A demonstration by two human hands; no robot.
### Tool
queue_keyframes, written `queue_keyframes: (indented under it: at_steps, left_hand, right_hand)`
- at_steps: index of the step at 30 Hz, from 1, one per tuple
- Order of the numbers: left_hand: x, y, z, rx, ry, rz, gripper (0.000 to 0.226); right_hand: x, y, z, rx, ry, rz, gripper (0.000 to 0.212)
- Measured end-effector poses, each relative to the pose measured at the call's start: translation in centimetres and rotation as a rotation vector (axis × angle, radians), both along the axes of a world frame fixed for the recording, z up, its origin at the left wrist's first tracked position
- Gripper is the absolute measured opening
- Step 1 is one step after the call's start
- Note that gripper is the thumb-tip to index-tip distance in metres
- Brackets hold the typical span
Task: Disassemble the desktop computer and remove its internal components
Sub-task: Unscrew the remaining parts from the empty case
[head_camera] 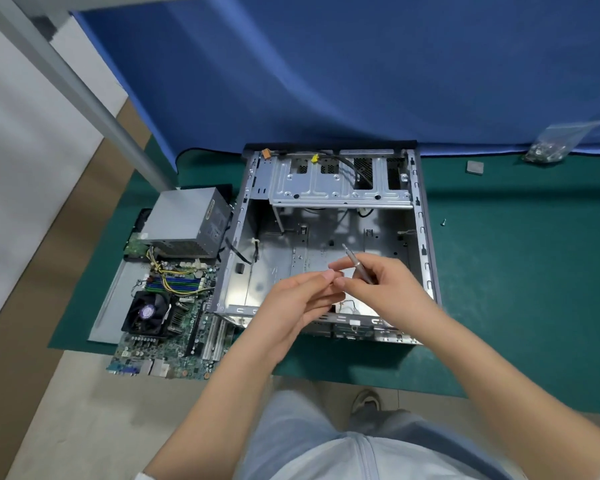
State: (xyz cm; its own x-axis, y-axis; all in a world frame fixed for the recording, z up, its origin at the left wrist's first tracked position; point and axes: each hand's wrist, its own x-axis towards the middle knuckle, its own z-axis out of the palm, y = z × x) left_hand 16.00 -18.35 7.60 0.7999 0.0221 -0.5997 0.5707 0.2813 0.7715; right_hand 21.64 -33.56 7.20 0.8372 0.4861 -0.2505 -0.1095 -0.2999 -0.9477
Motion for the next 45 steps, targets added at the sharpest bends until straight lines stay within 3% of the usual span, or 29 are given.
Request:
queue_keyframes:
  at_steps: [10,18,23,27,30,34,37,39,41,45]
  left_hand:
    - [2.9,9.4,1.2,-0.139,0.002,-0.026,0.028]
    - [5.9,16.4,0.4,0.174,-0.048,0.032,0.017]
    - [7.2,19.9,-0.5,0.142,-0.024,-0.034,0.013]
    - [8.9,22.1,-1.1,0.168,-0.042,-0.159,0.014]
    - [10.5,23.0,-1.7,0.190,-0.075,-0.212,0.011]
    - [13.8,23.9,-3.0,0.193,-0.040,-0.234,0.005]
    - [17.5,25.1,-4.9,0.434,-0.061,-0.154,0.007]
    - [20.1,25.9,-6.0,0.783,-0.162,-0.144,0.007]
    - [22.4,26.5,-7.2,1.055,-0.226,-0.214,0.008]
    - [26.6,26.8,-10.5,1.293,-0.112,-0.524,0.016]
  right_hand:
    - [3.8,8.9,1.1,0.002,-0.104,0.069,0.007]
    - [6.8,15.3,-0.2,-0.143,-0.262,0.152,0.011]
    - [8.9,18.2,-0.6,-0.251,-0.293,0.249,0.022]
    - [10.8,19.7,-0.8,-0.304,-0.260,0.343,0.018]
    - [12.2,20.2,-1.3,-0.333,-0.287,0.325,0.031]
    - [14.4,19.8,-2.9,-0.327,-0.303,0.223,0.018]
    - [16.9,18.1,-4.7,-0.448,-0.368,0.066,0.020]
    - [18.3,16.9,-5.9,-0.561,-0.413,0.008,0.020]
    - [18.8,16.4,-6.9,-0.612,-0.456,-0.027,0.019]
    - [18.1,16.6,-8.2,-0.590,-0.570,-0.096,0.012]
